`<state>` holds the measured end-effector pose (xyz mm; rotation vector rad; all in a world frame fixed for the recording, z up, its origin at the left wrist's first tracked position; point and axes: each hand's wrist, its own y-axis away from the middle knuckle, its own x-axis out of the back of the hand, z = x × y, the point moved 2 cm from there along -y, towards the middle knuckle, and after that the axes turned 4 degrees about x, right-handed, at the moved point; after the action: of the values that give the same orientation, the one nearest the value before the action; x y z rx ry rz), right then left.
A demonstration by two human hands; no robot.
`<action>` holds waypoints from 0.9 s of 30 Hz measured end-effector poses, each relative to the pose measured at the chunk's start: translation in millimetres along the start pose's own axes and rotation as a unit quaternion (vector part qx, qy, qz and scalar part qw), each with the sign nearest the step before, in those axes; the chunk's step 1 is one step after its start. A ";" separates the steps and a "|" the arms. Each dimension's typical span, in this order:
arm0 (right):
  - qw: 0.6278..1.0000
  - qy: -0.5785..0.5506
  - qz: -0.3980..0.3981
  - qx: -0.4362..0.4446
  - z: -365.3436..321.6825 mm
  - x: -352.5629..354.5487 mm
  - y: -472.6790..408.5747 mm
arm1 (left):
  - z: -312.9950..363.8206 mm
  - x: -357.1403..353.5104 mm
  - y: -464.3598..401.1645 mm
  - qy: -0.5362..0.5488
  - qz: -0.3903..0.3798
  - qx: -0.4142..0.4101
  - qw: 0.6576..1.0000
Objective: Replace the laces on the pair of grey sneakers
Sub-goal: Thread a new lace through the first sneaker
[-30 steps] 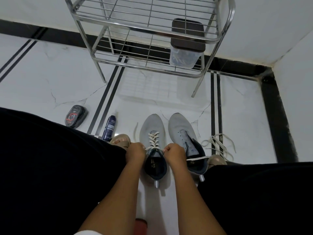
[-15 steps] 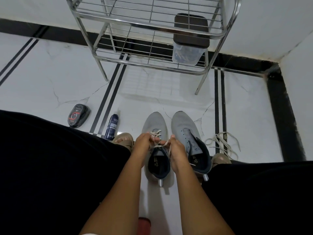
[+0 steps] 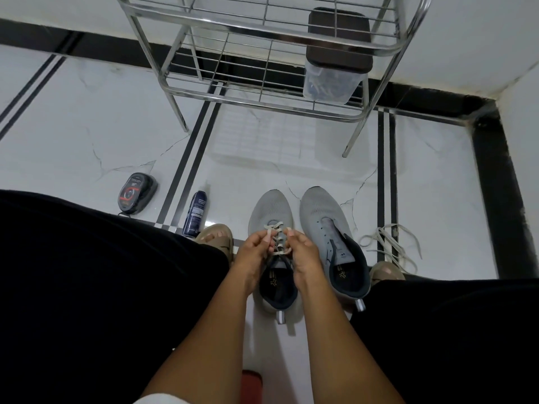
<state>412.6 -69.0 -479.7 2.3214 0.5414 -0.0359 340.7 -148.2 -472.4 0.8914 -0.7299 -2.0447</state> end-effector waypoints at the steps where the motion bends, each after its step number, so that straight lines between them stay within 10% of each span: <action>1: 1.000 0.009 -0.010 -0.001 -0.2 0.2 -0.9 | -0.2 -0.3 0.7 0.000 -0.008 0.003 1.000; 27: 1.000 -0.026 -0.015 0.004 5.9 7.3 -7.2 | 7.9 -1.9 7.4 -0.013 -0.028 -0.027 0.999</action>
<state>417.2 -65.7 -490.1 2.3138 0.5497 -0.1127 338.5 -149.2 -461.7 0.8655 -0.6667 -2.1191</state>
